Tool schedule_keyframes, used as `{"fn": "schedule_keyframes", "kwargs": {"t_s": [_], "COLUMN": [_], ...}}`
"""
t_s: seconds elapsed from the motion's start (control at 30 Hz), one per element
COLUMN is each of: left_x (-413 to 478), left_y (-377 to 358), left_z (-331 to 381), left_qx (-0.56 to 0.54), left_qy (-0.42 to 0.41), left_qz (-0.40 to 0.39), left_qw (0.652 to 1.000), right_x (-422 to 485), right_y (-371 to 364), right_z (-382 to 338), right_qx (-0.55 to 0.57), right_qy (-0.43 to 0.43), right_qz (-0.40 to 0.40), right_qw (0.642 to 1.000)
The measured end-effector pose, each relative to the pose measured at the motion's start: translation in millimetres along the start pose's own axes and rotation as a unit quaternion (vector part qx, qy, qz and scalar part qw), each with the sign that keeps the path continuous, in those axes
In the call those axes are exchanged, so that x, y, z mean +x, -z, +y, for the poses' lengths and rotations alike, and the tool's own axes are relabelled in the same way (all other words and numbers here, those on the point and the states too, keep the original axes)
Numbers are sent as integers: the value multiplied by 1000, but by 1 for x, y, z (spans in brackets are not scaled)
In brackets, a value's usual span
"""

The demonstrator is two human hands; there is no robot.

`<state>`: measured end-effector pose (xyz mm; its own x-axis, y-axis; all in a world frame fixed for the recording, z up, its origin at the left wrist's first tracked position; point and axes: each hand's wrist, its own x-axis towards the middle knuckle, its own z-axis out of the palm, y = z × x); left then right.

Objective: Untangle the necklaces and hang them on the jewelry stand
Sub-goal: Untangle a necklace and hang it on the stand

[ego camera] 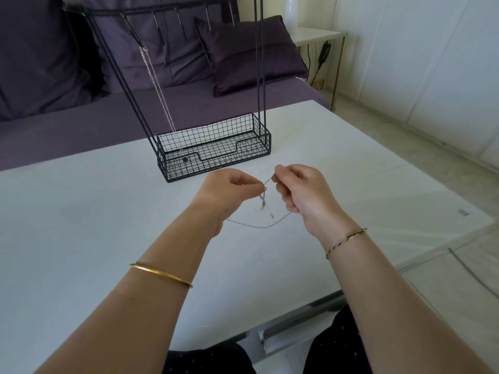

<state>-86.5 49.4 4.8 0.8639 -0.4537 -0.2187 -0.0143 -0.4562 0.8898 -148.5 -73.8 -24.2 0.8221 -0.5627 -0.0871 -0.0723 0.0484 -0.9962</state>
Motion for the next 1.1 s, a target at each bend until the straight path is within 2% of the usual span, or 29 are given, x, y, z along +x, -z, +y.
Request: {"fn": "schedule_keyframes", "kwargs": {"t_s": [0.2, 0.33, 0.43, 0.57, 0.73, 0.93, 1.1], "left_x": [1, 1, 2, 2, 2, 1, 1], "left_y": [-3, -3, -2, 0, 1, 1, -1], "left_z": [-2, -2, -2, -3, -3, -2, 0], "left_qx": [7, -5, -7, -15, 2, 4, -4], "left_qy": [-17, -18, -14, -21, -52, -65, -59], "left_qz": [12, 23, 30, 30, 43, 42, 28], "left_qw": [1000, 1000, 999, 999, 998, 997, 998], "right_x": [2, 2, 1, -1, -4, 0, -1], "right_y": [-2, 1, 0, -1, -5, -6, -9], "right_z": [3, 6, 8, 2, 1, 5, 4], "right_qx": [-13, -88, -135, -98, -81, -121, -84], "right_qy": [1, -2, 33, 70, 83, 127, 124], "right_qz": [15, 2, -9, -10, -69, -37, -27], "right_qw": [1000, 996, 990, 993, 991, 984, 988]}}
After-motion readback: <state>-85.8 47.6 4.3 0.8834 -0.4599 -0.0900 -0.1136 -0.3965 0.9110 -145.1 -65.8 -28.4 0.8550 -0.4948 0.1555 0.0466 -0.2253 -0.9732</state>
